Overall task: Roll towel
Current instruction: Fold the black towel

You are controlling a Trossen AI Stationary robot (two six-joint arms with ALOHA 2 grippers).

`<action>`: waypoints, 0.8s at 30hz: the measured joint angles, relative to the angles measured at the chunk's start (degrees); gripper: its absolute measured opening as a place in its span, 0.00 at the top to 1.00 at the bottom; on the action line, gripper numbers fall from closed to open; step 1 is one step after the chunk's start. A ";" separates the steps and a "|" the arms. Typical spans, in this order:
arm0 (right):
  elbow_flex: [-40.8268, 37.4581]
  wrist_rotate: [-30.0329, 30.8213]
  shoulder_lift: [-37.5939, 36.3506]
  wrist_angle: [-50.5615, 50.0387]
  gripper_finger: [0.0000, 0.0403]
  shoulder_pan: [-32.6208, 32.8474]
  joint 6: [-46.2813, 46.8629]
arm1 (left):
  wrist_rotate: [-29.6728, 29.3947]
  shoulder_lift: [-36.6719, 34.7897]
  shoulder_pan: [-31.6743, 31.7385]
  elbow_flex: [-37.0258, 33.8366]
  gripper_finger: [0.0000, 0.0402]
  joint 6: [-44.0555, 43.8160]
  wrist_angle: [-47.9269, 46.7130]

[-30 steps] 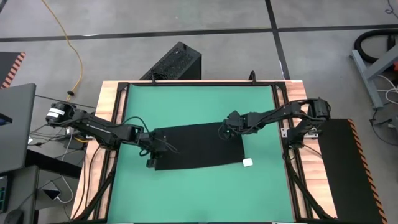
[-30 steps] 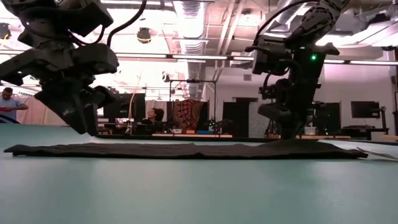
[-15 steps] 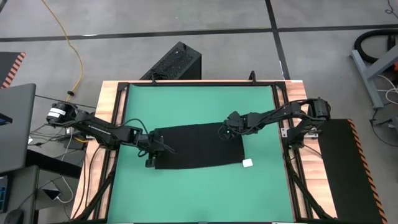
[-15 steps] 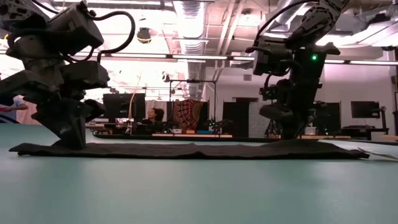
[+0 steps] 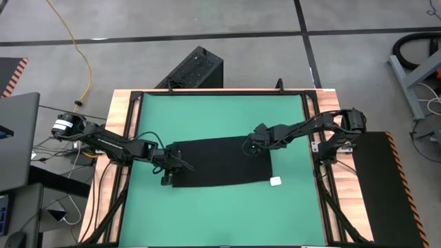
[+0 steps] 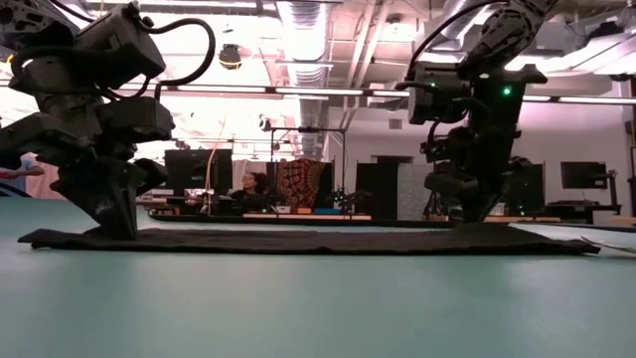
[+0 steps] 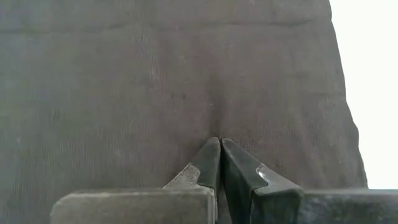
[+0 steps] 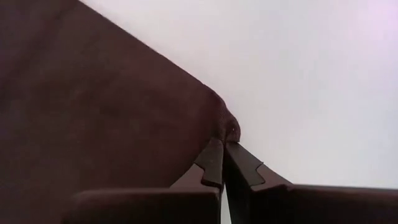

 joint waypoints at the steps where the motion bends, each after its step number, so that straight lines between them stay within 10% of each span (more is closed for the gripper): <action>1: 0.50 0.71 0.02 -1.42 0.94 0.00 -0.02 | -0.02 0.00 0.00 0.00 1.00 0.11 0.00; 19: 5.03 1.75 -0.03 -11.32 0.76 -2.59 -8.66 | -1.60 0.04 0.00 -0.04 1.00 1.22 0.02; 24: 6.65 11.96 -0.64 -19.65 0.60 -3.15 -6.63 | -1.64 0.04 0.00 -0.04 1.00 1.01 0.02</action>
